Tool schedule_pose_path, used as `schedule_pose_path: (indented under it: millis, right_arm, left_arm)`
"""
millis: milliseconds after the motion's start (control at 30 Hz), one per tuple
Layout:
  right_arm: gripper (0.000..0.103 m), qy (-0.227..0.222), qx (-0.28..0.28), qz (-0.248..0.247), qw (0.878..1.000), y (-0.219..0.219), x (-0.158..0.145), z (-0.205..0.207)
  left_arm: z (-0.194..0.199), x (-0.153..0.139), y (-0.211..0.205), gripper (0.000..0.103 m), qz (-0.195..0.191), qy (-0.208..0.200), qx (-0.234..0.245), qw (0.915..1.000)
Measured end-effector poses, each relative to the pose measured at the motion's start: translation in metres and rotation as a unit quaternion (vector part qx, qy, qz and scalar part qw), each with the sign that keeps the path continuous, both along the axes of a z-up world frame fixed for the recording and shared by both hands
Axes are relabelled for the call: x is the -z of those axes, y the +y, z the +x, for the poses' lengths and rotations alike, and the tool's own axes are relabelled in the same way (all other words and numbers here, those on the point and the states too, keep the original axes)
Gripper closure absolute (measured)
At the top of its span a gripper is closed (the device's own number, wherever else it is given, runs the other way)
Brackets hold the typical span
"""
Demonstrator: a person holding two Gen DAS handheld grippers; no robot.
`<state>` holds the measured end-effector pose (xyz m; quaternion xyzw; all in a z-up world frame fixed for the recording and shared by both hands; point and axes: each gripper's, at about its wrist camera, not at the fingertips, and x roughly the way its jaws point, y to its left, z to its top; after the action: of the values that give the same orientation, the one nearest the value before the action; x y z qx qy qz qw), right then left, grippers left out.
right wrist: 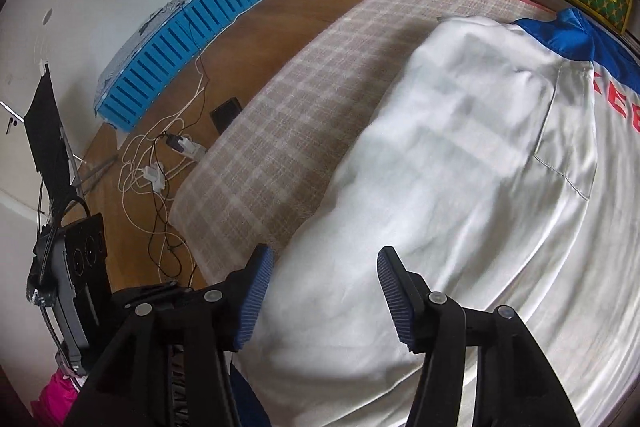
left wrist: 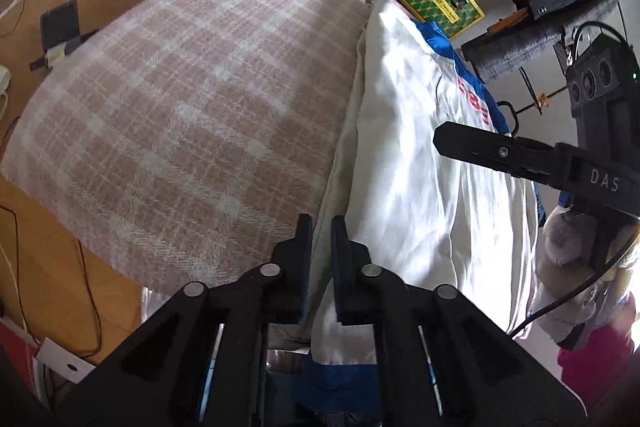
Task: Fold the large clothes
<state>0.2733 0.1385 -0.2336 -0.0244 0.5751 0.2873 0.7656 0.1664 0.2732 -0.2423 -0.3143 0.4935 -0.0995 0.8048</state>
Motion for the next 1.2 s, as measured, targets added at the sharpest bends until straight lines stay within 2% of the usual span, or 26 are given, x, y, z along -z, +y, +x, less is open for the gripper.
schedule_pose_path:
  millis: [67, 233, 333, 367, 400, 567, 733, 800, 867, 933, 1000, 1033, 1067, 1100, 1133, 1167, 1200]
  right_arm:
    - [0.046, 0.015, 0.006, -0.009, 1.000, 0.003, 0.008, 0.003]
    - [0.046, 0.069, 0.023, 0.017, 0.997, -0.010, 0.037, 0.010]
    - [0.046, 0.094, 0.042, 0.030, 0.994, -0.015, 0.055, 0.014]
    - [0.046, 0.097, 0.046, 0.039, 0.993, -0.017, 0.057, 0.015]
    - [0.046, 0.097, 0.047, 0.045, 0.993, -0.016, 0.057, 0.016]
    - [0.046, 0.107, 0.045, 0.046, 0.992, -0.010, 0.055, 0.020]
    - [0.045, 0.100, 0.043, 0.034, 0.993, 0.007, 0.045, 0.033]
    - [0.040, 0.103, 0.035, 0.028, 0.994, 0.018, 0.042, 0.038]
    - [0.040, 0.096, 0.024, -0.009, 0.995, 0.034, 0.045, 0.040]
    - [0.046, 0.086, 0.018, -0.063, 0.994, 0.045, 0.052, 0.040]
    - [0.073, 0.070, 0.019, -0.107, 0.992, 0.048, 0.057, 0.039]
    - [0.078, 0.061, 0.014, -0.116, 0.991, 0.050, 0.057, 0.039]
    - [0.090, 0.058, 0.010, -0.119, 0.991, 0.049, 0.056, 0.039]
    - [0.097, 0.058, 0.011, -0.117, 0.991, 0.047, 0.056, 0.040]
    - [0.099, 0.059, 0.012, -0.110, 0.992, 0.043, 0.056, 0.040]
    - [0.101, 0.059, 0.013, -0.104, 0.993, 0.039, 0.055, 0.040]
    - [0.101, 0.057, 0.014, -0.099, 0.993, 0.035, 0.055, 0.041]
  left_arm:
    - [0.002, 0.007, 0.007, 0.071, -0.025, 0.010, -0.006, 0.9996]
    - [0.012, 0.018, 0.001, 0.071, -0.061, 0.025, 0.016, 0.9977]
    - [0.016, 0.020, -0.005, 0.071, -0.062, 0.023, 0.026, 0.9975]
    - [0.017, 0.019, -0.008, 0.082, -0.062, 0.021, 0.033, 0.9973]
    - [0.018, 0.019, -0.011, 0.098, -0.059, 0.023, 0.041, 0.9971]
    - [0.012, 0.007, -0.013, 0.101, -0.047, -0.002, 0.039, 0.9981]
    - [0.009, -0.005, -0.025, 0.101, 0.001, -0.025, 0.057, 0.9980]
    - [0.008, -0.005, -0.029, 0.101, 0.009, -0.026, 0.060, 0.9978]
    - [0.010, -0.006, -0.033, 0.101, 0.010, -0.028, 0.064, 0.9975]
    - [0.011, -0.008, -0.039, 0.101, 0.013, -0.030, 0.068, 0.9971]
    - [0.011, -0.009, -0.043, 0.101, 0.026, -0.034, 0.072, 0.9965]
    - [0.011, -0.010, -0.045, 0.101, 0.036, -0.035, 0.074, 0.9961]
    - [0.010, -0.011, -0.046, 0.101, 0.041, -0.037, 0.075, 0.9956]
    - [0.009, -0.013, -0.045, 0.101, 0.045, -0.039, 0.074, 0.9955]
    - [0.010, -0.015, -0.046, 0.099, 0.048, -0.041, 0.069, 0.9956]
    - [0.009, -0.015, -0.042, 0.082, 0.049, -0.040, 0.062, 0.9960]
    - [0.009, -0.015, -0.037, 0.052, 0.045, -0.040, 0.053, 0.9968]
